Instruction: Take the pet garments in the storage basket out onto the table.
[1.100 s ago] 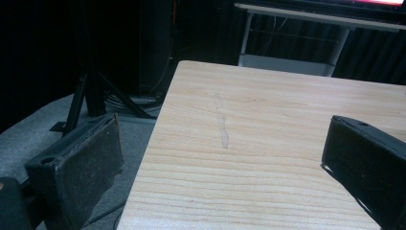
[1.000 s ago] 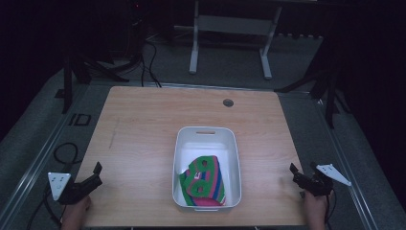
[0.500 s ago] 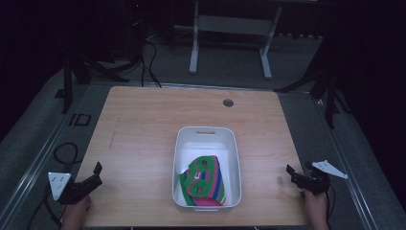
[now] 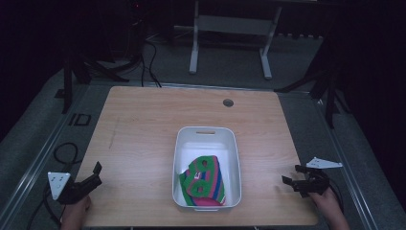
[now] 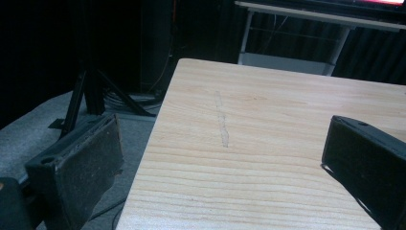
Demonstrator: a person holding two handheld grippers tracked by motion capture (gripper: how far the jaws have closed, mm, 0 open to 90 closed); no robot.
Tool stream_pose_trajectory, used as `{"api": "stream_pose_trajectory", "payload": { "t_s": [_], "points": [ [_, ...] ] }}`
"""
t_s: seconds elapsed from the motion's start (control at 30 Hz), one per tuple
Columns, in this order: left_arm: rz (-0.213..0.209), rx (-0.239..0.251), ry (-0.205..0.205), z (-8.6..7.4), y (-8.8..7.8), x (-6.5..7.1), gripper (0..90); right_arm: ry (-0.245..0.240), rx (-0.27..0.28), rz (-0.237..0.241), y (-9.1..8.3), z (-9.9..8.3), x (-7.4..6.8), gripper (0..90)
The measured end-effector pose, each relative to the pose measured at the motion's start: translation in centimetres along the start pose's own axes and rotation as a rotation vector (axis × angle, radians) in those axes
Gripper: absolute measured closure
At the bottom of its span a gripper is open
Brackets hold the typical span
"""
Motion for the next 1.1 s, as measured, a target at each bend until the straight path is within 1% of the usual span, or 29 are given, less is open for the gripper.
{"api": "stream_pose_trajectory", "payload": {
  "t_s": [0.07,0.1,0.17,0.2,0.3,0.37,0.47,0.5,0.53,0.57,0.63,0.7,0.73,0.77,0.83,0.87,1.0,1.1],
  "points": [
    [-0.001,-0.001,0.0,0.0,0.0,0.0,0.9,-0.005,-0.002,0.055,0.1,0.1,-0.3,13.1],
    [-0.001,0.0,-0.001,0.0,0.0,0.0,0.9,-0.009,-0.001,0.074,0.1,0.2,-0.5,13.1],
    [0.0,-0.001,-0.002,0.0,0.0,0.0,0.9,-0.033,-0.004,0.104,0.3,0.2,-0.8,13.1],
    [0.0,0.0,-0.002,0.0,0.0,0.0,0.9,-0.037,-0.019,0.12,0.4,0.2,-0.9,13.2],
    [-0.001,0.001,-0.002,0.0,0.0,0.0,0.9,-0.072,-0.061,0.167,0.6,0.0,-1.6,13.5],
    [-0.001,0.0,-0.002,0.0,0.0,0.0,0.9,-0.103,-0.077,0.185,0.8,0.1,-2.0,13.7],
    [-0.001,0.0,-0.001,0.0,0.0,0.0,0.9,-0.149,-0.072,0.215,0.9,0.5,-2.9,13.9],
    [-0.001,0.0,-0.001,0.0,0.0,0.0,0.9,-0.149,-0.072,0.215,0.9,0.5,-2.9,13.9],
    [-0.001,0.0,-0.002,0.0,0.0,0.0,0.9,-0.166,-0.067,0.23,0.9,0.7,-3.2,13.9],
    [-0.001,-0.001,-0.002,0.0,0.0,0.0,0.9,-0.201,-0.07,0.261,1.1,1.0,-3.8,13.9],
    [-0.002,-0.001,-0.001,0.0,0.0,0.0,0.9,-0.214,-0.084,0.292,1.3,1.2,-4.3,13.9],
    [-0.002,-0.001,-0.001,0.0,0.0,0.0,0.9,-0.241,-0.1,0.312,1.4,1.5,-4.8,14.5],
    [-0.002,-0.001,-0.001,0.0,0.0,0.0,1.0,-0.246,-0.104,0.323,1.5,1.6,-5.0,14.5],
    [-0.002,-0.001,-0.001,0.0,0.0,0.0,1.0,-0.247,-0.108,0.344,1.6,1.9,-5.4,14.5],
    [-0.003,-0.003,0.0,0.0,0.0,0.0,0.9,-0.259,-0.105,0.373,1.6,2.3,-6.0,14.5],
    [-0.003,-0.003,0.001,0.0,0.0,0.0,0.9,-0.251,-0.11,0.394,1.6,2.6,-6.3,14.5],
    [-0.004,-0.004,-0.001,0.0,0.0,0.0,0.9,-0.279,-0.103,0.431,1.6,4.0,-7.4,14.5],
    [-0.004,-0.004,0.001,0.0,0.0,0.0,0.9,-0.284,-0.093,0.451,1.5,4.7,-7.9,14.5]
  ]
}}
Point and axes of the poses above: each handheld gripper's, and its own axes: y roughly forward along the jaws, z roughly out of its top, x roughly to its right, the point moved 4 cm from there along y, roughly forward along the jaws, and after that the axes turned 12 degrees about x, right-handed, at the moved point
